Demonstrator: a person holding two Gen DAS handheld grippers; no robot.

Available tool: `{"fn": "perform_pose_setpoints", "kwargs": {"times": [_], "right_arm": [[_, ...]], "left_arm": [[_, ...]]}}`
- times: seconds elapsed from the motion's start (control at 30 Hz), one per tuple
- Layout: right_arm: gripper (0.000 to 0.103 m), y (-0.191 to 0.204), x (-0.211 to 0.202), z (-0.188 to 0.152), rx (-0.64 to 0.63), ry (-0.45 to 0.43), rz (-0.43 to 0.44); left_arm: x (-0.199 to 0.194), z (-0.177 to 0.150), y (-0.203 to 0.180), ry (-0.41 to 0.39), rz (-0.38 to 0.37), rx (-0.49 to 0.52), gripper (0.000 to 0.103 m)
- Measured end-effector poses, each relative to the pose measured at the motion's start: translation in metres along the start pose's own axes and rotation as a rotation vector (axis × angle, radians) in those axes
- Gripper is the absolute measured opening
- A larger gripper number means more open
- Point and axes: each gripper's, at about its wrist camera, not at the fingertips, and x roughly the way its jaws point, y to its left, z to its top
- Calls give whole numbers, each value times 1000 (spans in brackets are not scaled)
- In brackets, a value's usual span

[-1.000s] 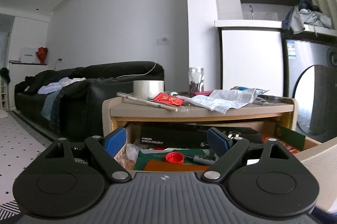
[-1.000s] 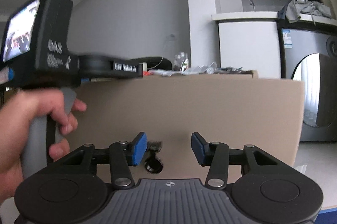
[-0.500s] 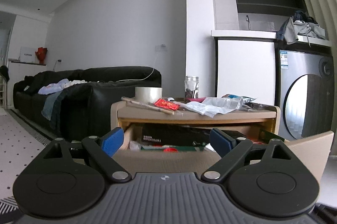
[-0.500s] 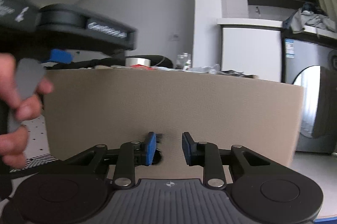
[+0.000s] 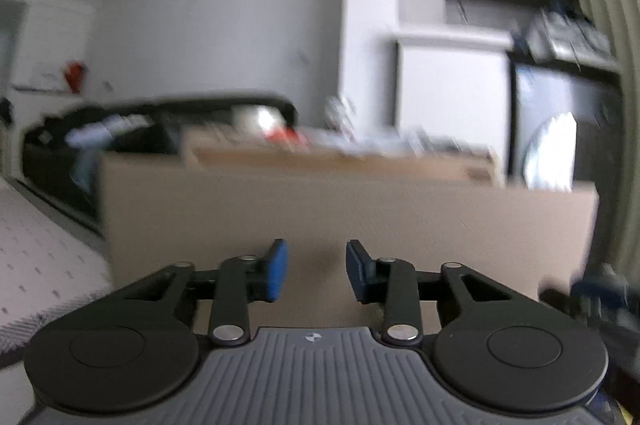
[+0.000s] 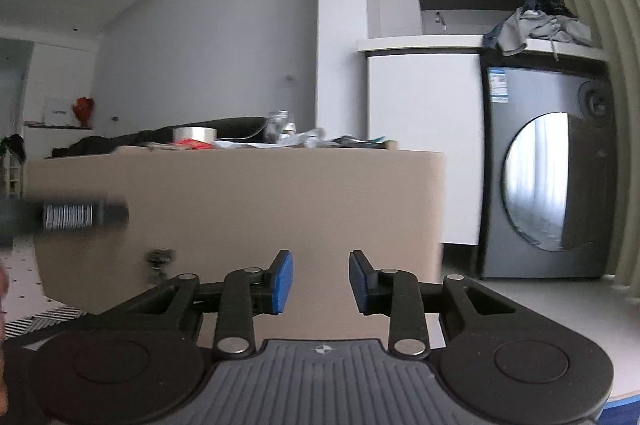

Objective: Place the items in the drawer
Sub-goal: 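Push the drawer front closed with the left gripper, then hold the left gripper against the closed drawer front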

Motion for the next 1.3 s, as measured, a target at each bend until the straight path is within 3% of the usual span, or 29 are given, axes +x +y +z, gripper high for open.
{"fn": "perform_pose_setpoints", "kwargs": {"times": [0.27,0.4,1.17,1.3], "right_arm": [[35,-14,-4,1,16,6,-44],[37,-18,-1,3,22,8,-46],[42,-28,1,8,50,5,-4],[42,-31,9,19,51,37,47]], "left_arm": [[-1,-6,-21,7,-40,-7,35],[2,-11,-28,26,-53,0,20],[18,-14,-37,52,7,-43,19],[25,-13,-38,55,11,-29,19]]}}
